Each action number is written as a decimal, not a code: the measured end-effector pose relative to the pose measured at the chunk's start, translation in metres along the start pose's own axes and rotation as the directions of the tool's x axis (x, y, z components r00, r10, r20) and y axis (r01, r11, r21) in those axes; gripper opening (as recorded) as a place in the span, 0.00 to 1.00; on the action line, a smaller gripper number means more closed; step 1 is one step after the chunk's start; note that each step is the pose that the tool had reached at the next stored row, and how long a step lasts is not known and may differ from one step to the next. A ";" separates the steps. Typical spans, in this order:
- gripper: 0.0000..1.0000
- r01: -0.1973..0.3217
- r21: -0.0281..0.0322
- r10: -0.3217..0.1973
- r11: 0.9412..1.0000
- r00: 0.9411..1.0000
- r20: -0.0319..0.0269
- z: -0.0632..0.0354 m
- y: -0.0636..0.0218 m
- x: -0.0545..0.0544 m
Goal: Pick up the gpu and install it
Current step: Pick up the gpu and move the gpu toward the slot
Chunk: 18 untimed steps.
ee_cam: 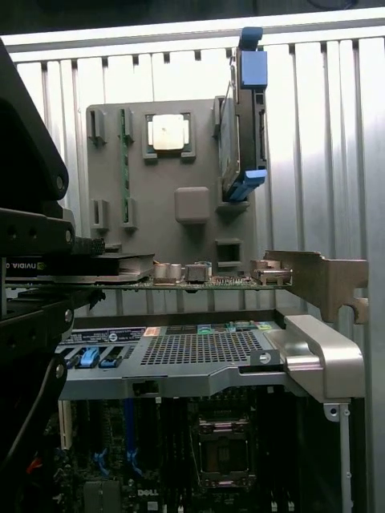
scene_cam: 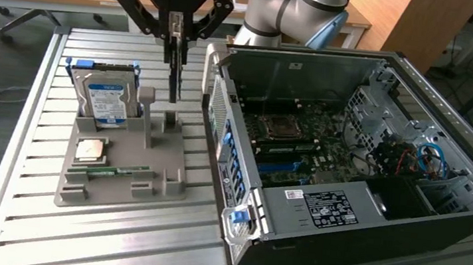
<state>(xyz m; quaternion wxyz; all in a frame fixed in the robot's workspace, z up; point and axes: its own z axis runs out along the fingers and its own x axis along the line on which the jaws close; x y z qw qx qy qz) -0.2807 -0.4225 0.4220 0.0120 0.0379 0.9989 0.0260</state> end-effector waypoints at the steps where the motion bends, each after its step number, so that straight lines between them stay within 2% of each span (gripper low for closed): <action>1: 0.26 0.000 0.000 0.000 1.000 1.000 0.000 0.0000 0.0000 0.000; 10: 0.26 0.000 0.000 0.000 1.000 1.000 0.000 0.0004 0.0006 -0.008; 18: 0.26 0.000 -0.002 0.000 1.000 1.000 0.000 0.0006 0.0016 -0.021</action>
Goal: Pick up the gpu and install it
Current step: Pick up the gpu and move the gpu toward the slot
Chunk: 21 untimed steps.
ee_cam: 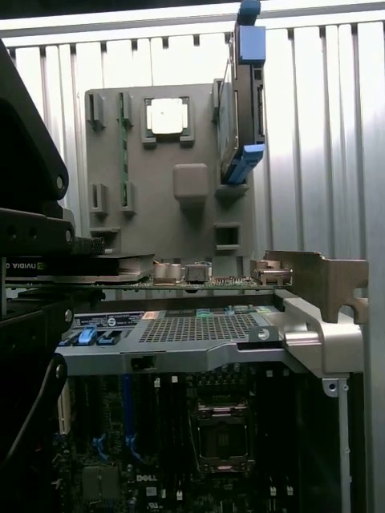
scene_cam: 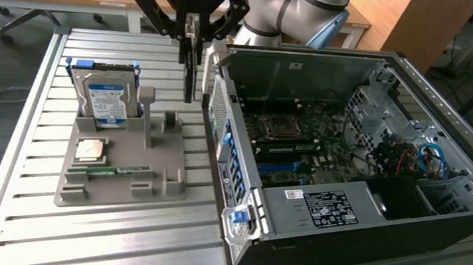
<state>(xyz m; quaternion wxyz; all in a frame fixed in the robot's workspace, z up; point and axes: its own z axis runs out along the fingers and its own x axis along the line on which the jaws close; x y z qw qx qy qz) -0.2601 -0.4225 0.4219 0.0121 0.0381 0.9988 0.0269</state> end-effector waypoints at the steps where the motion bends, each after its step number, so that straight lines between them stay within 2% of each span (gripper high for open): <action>1: 0.26 0.000 0.000 0.000 1.000 1.000 0.000 0.0001 0.0001 -0.002; 21: 0.26 0.000 -0.011 0.000 1.000 1.000 -0.001 0.0011 0.0030 -0.040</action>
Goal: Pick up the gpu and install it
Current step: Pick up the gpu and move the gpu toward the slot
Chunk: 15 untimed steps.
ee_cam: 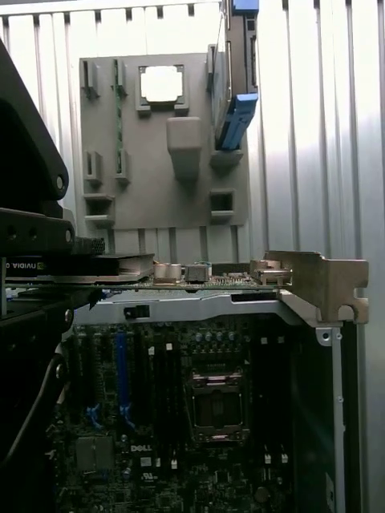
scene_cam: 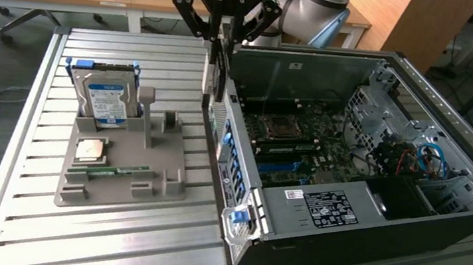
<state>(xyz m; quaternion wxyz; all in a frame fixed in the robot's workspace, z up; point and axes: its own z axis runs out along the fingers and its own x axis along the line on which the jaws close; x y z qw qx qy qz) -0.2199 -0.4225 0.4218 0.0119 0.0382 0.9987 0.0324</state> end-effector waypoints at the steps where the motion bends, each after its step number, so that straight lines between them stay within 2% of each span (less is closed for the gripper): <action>1: 0.26 0.000 0.000 0.000 1.000 1.000 0.000 0.0000 0.0002 -0.002; 15: 0.26 0.000 -0.007 0.000 1.000 1.000 0.000 0.0009 0.0025 -0.034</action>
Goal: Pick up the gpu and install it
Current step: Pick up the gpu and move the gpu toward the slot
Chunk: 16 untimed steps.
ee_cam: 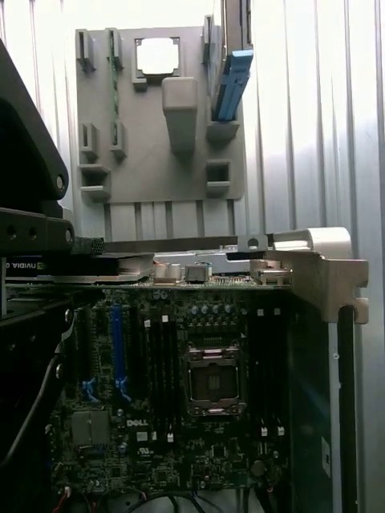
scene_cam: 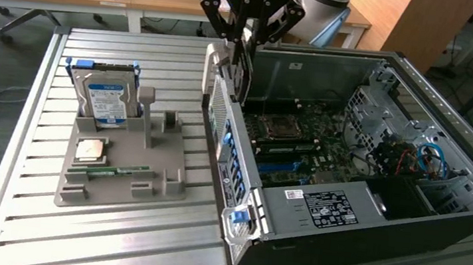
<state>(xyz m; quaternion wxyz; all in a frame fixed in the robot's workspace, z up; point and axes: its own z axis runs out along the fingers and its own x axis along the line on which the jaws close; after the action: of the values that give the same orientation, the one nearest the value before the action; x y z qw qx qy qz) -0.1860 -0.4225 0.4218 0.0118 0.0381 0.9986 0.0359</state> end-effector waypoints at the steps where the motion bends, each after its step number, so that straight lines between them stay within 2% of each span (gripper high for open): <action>1: 0.26 0.000 0.000 0.000 1.000 1.000 0.000 0.0000 0.0002 -0.002; 16: 0.26 0.000 -0.006 0.000 1.000 1.000 -0.001 0.0010 0.0028 -0.037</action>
<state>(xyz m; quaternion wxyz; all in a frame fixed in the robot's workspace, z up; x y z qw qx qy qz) -0.1490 -0.4225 0.4218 0.0116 0.0382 0.9984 0.0391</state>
